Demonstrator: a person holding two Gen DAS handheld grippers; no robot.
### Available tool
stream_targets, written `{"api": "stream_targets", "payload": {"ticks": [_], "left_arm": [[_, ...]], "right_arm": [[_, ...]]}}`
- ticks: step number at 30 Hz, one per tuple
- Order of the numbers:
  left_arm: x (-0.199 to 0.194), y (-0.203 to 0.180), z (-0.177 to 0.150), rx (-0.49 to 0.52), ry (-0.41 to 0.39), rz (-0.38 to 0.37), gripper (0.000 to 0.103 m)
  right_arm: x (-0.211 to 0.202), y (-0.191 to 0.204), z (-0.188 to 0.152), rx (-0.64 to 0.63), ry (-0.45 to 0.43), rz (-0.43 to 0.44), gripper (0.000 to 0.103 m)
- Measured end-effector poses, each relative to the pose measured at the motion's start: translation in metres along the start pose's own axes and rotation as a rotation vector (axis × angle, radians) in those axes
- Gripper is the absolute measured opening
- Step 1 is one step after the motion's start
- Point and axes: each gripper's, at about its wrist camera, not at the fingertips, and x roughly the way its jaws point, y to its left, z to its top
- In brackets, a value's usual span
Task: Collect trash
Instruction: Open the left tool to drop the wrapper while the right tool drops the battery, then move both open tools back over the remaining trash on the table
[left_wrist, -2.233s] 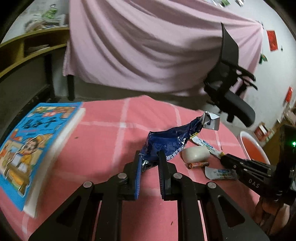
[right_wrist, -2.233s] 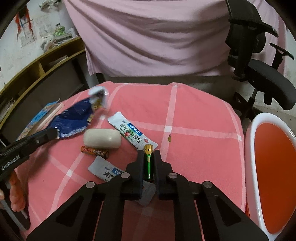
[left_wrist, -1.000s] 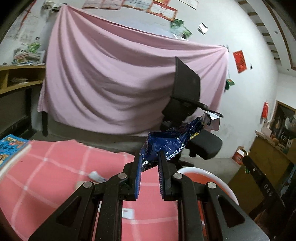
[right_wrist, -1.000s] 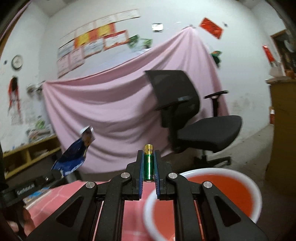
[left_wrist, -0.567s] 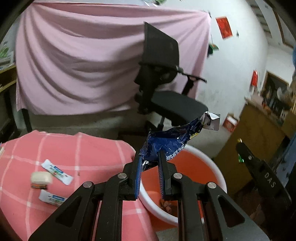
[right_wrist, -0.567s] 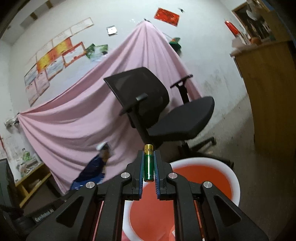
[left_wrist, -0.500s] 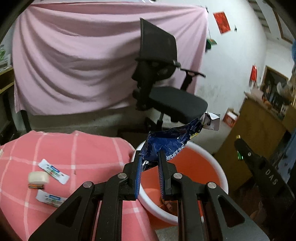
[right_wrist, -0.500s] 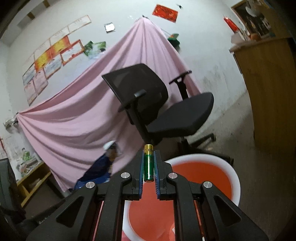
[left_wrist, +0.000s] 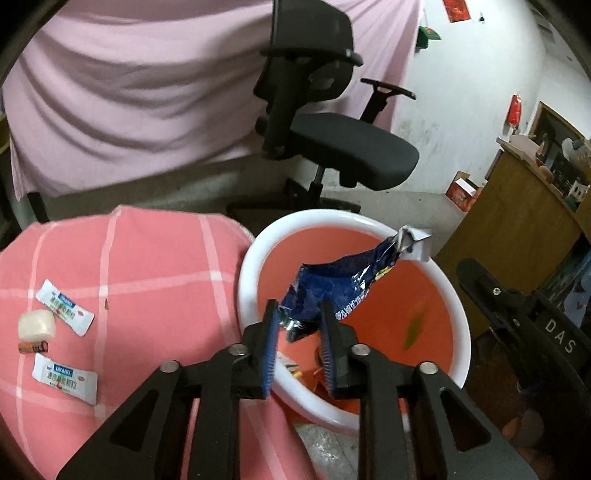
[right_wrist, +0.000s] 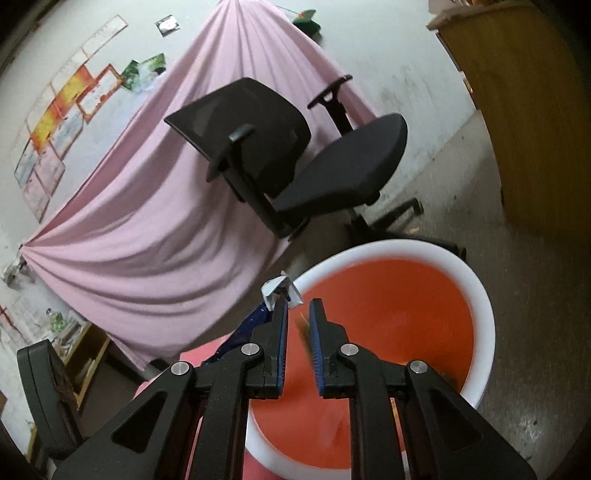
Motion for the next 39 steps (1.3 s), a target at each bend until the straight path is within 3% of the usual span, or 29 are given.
{"api": "stream_targets", "payload": {"ticks": [3, 7, 13, 23, 27, 28, 32, 34, 36, 37, 38, 39], "left_arm": [[0.000, 0.008, 0.001, -0.030, 0.001, -0.013, 0.029], [-0.009, 0.017, 0.003, -0.049, -0.006, -0.023, 0.030], [-0.038, 0.035, 0.007, -0.083, -0.086, -0.001, 0.030], [-0.103, 0.069, 0.006, -0.093, -0.255, 0.121, 0.038], [-0.126, 0.085, 0.000, -0.095, -0.326, 0.157, 0.038], [-0.133, 0.090, -0.003, -0.101, -0.352, 0.165, 0.038], [-0.166, 0.111, -0.018, -0.126, -0.466, 0.210, 0.055], [-0.180, 0.122, -0.025, -0.136, -0.511, 0.231, 0.056], [-0.192, 0.132, -0.033, -0.140, -0.544, 0.239, 0.071], [-0.197, 0.137, -0.037, -0.143, -0.560, 0.239, 0.090], [-0.204, 0.143, -0.045, -0.155, -0.591, 0.247, 0.101], [-0.209, 0.148, -0.050, -0.166, -0.622, 0.260, 0.101]], "right_arm": [[0.002, 0.001, -0.002, -0.001, 0.021, -0.005, 0.013], [0.007, 0.002, -0.006, 0.001, 0.040, -0.010, 0.027], [0.005, 0.013, -0.009, -0.035, 0.032, -0.011, 0.027], [-0.002, 0.048, -0.019, -0.120, -0.032, 0.052, 0.030], [-0.012, 0.070, -0.025, -0.172, -0.103, 0.114, 0.057], [-0.014, 0.075, -0.026, -0.183, -0.117, 0.124, 0.060], [-0.023, 0.101, -0.036, -0.242, -0.187, 0.186, 0.080], [-0.027, 0.112, -0.042, -0.270, -0.215, 0.209, 0.094], [-0.029, 0.122, -0.047, -0.290, -0.244, 0.219, 0.103], [-0.030, 0.127, -0.050, -0.305, -0.258, 0.223, 0.103], [-0.031, 0.130, -0.052, -0.317, -0.267, 0.224, 0.103], [-0.031, 0.134, -0.054, -0.328, -0.274, 0.226, 0.103]]}}
